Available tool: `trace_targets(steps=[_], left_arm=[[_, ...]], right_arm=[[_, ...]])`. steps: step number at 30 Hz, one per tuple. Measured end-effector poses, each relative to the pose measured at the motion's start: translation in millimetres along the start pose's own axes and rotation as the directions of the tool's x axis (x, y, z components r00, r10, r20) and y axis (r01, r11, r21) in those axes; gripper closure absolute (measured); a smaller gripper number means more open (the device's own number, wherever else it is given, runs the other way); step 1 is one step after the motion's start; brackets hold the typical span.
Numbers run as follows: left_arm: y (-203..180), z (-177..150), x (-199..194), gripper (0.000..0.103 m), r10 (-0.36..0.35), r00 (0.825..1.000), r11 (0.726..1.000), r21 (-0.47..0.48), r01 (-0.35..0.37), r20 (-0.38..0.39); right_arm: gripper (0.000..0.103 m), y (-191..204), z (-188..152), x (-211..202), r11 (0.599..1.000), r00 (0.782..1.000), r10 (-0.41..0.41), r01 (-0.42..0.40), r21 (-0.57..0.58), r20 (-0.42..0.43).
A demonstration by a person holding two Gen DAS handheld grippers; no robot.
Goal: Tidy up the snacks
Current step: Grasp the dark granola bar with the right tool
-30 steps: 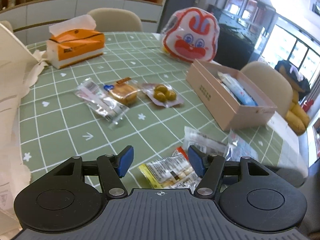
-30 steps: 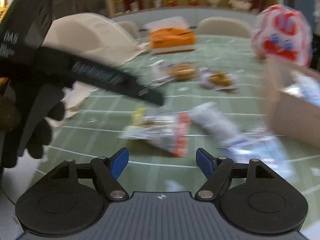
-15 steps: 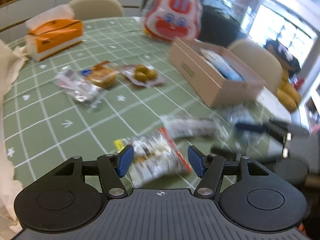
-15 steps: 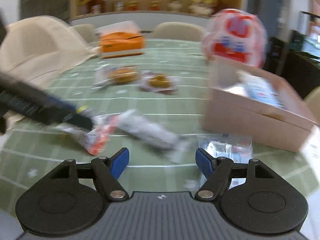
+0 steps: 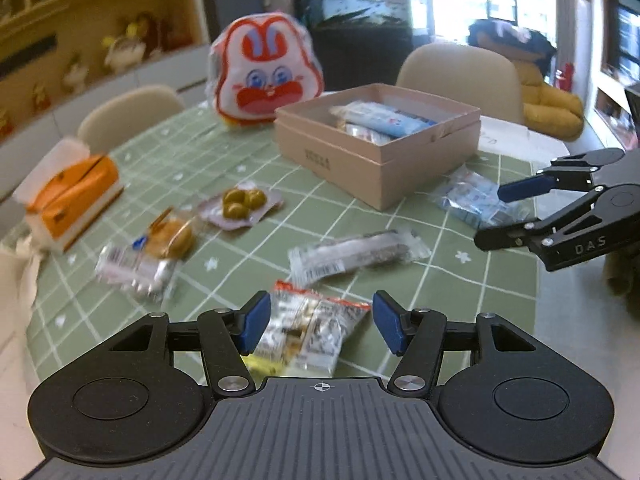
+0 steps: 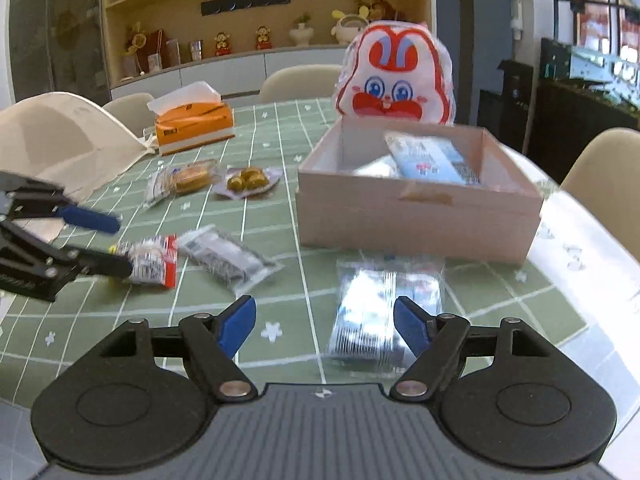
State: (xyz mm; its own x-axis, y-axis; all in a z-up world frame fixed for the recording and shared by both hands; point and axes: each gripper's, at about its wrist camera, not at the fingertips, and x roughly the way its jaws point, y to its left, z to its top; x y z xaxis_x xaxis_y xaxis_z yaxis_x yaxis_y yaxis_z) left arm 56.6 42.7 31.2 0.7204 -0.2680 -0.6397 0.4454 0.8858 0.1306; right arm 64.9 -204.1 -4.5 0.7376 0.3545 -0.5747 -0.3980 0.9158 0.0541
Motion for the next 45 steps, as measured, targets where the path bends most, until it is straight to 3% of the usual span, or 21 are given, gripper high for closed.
trace_targets(steps=[4, 11, 17, 22, 24, 32, 37, 42, 45], left_arm=[[1.3, -6.4, 15.9, 0.039, -0.01, 0.998, 1.0, 0.009, 0.011, -0.064], [-7.7, -5.3, 14.0, 0.039, -0.037, 0.998, 0.999, 0.023, 0.038, -0.045], [12.6, -5.3, 21.5, 0.038, 0.012, 0.999, 0.997, -0.072, -0.015, -0.036], [27.5, -8.4, 28.1, 0.036, -0.019, 0.999, 0.987, -0.161, 0.014, -0.027], [31.7, -10.5, 33.0, 0.04, -0.02, 0.999, 0.981, -0.192, 0.012, -0.037], [40.1, -13.5, 36.9, 0.038, -0.042, 0.999, 0.962, -0.269, 0.041, 0.002], [30.5, -14.3, 31.6, 0.038, -0.041, 0.999, 0.964, -0.263, 0.037, -0.01], [26.7, -21.3, 23.3, 0.039, 0.012, 1.0, 0.92, -0.392, -0.009, 0.007], [19.9, -24.0, 15.4, 0.04, 0.048, 0.999, 0.907, -0.419, -0.05, -0.015]], right_arm=[[0.022, 6.4, -4.6, -2.0, 0.999, 1.0, 0.002, -0.002, -0.033, 0.021], [0.019, 5.2, -4.1, -1.0, 1.0, 1.0, 0.016, -0.016, -0.024, 0.018], [0.018, 5.5, -4.5, -0.8, 1.0, 1.0, 0.016, -0.016, -0.026, 0.018], [0.018, 5.7, -4.6, -0.6, 1.0, 1.0, 0.016, -0.016, -0.027, 0.018], [0.018, 6.0, -4.7, -0.6, 0.999, 1.0, 0.015, -0.014, -0.029, 0.017], [0.011, 8.1, -4.5, 1.7, 0.998, 1.0, 0.028, -0.028, -0.051, 0.001], [0.004, 9.8, -2.8, 4.4, 0.996, 0.999, 0.045, -0.047, -0.073, -0.024], [0.0, 13.7, 0.9, 8.3, 0.996, 0.998, 0.038, -0.042, -0.079, -0.055], [0.0, 27.0, 1.3, 12.7, 0.983, 0.996, -0.008, -0.008, -0.183, -0.088]])
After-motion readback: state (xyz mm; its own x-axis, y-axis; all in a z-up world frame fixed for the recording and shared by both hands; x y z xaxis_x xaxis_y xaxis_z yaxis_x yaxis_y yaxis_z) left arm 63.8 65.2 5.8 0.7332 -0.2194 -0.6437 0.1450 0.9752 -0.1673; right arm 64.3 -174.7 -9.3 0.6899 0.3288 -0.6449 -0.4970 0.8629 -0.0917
